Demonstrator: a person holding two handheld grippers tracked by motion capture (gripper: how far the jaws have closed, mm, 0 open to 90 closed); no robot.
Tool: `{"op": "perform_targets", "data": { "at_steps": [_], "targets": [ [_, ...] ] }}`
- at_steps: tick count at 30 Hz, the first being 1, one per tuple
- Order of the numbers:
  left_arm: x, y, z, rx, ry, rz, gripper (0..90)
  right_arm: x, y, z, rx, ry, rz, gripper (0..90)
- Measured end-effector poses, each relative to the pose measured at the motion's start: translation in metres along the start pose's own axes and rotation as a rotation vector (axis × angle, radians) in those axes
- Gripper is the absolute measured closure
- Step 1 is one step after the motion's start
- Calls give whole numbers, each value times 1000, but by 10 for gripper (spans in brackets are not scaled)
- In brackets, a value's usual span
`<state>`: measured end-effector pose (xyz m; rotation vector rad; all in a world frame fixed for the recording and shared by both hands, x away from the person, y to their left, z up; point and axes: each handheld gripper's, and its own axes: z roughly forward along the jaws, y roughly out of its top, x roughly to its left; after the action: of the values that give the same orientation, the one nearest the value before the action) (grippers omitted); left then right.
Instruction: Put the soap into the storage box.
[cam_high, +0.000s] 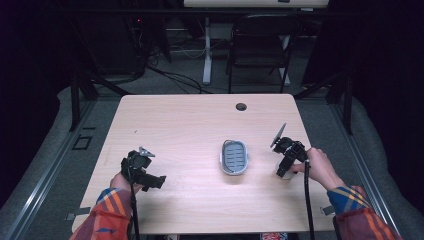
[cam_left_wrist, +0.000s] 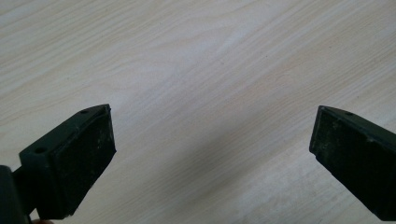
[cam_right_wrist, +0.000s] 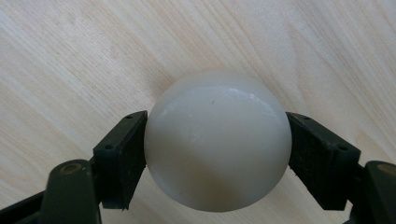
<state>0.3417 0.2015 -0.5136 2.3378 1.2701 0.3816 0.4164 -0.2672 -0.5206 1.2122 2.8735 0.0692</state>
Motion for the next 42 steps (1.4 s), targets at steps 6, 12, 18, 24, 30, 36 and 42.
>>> {"op": "perform_targets", "data": {
  "at_steps": [6, 12, 18, 24, 30, 36, 42],
  "targets": [
    [0, 0, 0, -2, 0, -2, 2, -1, 5, -5, 20, -15, -31, 246],
    [0, 0, 0, -2, 0, -3, 2, 2, 8, -10, 4, -11, -32, 246],
    [0, 0, 0, -1, 3, -3, 2, 3, 13, -18, 13, -12, -56, 247],
    [0, 0, 0, 2, 0, -2, 1, 2, 19, -26, 6, -16, -61, 247],
    [0, 0, 0, 2, 1, -3, 2, 3, 24, -36, 3, -22, -77, 247],
    [0, 0, 0, 9, 1, -1, 1, 5, 30, -47, -17, -24, -82, 247],
    [0, 0, 0, 7, 0, 0, 1, 6, 36, -50, 11, -37, -110, 247]
  ]
}}
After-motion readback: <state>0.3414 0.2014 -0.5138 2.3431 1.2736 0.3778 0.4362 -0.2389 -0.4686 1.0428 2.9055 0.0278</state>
